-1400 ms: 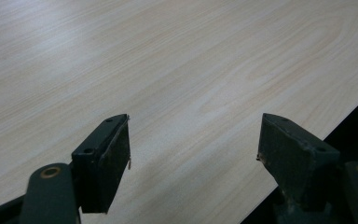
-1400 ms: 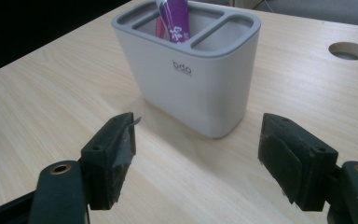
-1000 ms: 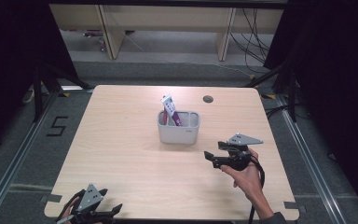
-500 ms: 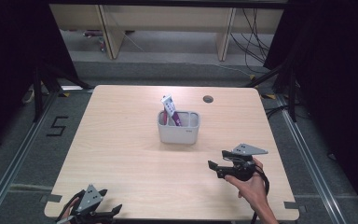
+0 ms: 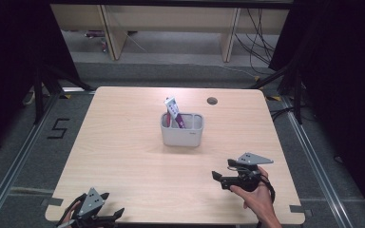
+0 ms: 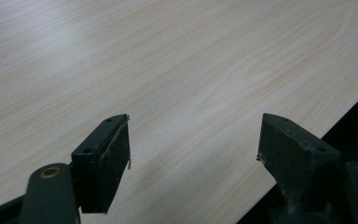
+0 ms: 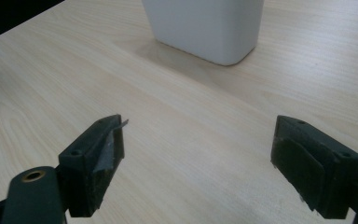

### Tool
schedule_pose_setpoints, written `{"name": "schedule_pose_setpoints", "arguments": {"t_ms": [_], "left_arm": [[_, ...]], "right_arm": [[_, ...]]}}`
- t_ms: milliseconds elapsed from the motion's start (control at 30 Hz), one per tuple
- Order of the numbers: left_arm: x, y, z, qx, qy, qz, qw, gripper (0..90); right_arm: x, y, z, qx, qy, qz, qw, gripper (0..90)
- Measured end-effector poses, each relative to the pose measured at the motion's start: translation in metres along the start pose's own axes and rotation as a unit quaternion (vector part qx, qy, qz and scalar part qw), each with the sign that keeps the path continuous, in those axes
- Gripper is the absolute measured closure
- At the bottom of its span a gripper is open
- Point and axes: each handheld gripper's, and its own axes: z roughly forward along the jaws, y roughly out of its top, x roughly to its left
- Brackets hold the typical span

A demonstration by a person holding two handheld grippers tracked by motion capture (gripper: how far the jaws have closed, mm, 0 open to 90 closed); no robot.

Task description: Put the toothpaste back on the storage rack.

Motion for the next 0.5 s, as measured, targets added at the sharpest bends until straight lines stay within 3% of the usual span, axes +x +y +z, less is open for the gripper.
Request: {"name": "schedule_pose_setpoints", "arguments": {"t_ms": [33,67,100,133,167,233,267,367,400,433,467,500], "left_arm": [[0.0,0.0,-0.001,0.002,-0.004,0.002,1.0,24.5],[0.0,0.0,-0.001,0.002,-0.003,0.002,1.0,24.5],[0.0,0.0,-0.001,0.002,-0.003,0.003,1.0,24.4],[-0.001,0.0,0.0,-0.002,-0.003,-0.003,1.0,24.4],[0.0,0.0,-0.001,0.002,-0.002,0.003,1.0,24.3],[-0.001,0.0,0.0,-0.003,-0.003,-0.002,1.0,24.2],[0.0,0.0,-0.001,-0.001,-0.003,0.002,1.0,24.2],[-0.001,0.0,0.0,-0.004,-0.001,-0.003,1.0,23.8],[-0.001,0.0,0.0,-0.004,-0.001,-0.004,1.0,23.1],[-0.001,0.0,0.0,-0.005,0.0,-0.005,1.0,22.8],[0.0,0.0,-0.001,0.0,0.0,0.001,1.0,22.8],[0.0,0.0,-0.001,0.0,0.001,0.001,1.0,22.8]], "right_arm": [[-0.002,0.0,-0.001,0.001,-0.005,-0.014,0.9999,17.4],[0.0,-0.002,0.0,-0.001,0.002,-0.002,1.0,17.3],[-0.001,-0.003,-0.002,0.003,0.001,-0.014,0.9999,17.2],[0.0,-0.005,-0.001,0.0,0.005,-0.006,1.0,17.0],[-0.001,-0.006,-0.001,0.002,0.007,-0.014,0.9999,16.5],[0.001,-0.009,-0.003,0.01,0.012,-0.002,0.9999,16.2],[-0.001,-0.009,-0.003,0.007,0.007,-0.016,0.9998,16.2],[-0.001,-0.011,-0.006,0.014,0.007,-0.018,0.9997,16.2],[0.001,-0.013,-0.005,0.015,0.015,0.004,0.9998,16.2],[-0.001,-0.013,-0.006,0.012,0.006,-0.016,0.9998,16.2],[0.001,-0.014,-0.006,0.014,0.004,-0.003,0.9999,16.2],[-0.001,-0.015,-0.007,0.01,0.002,-0.015,0.9998,16.2]]}}
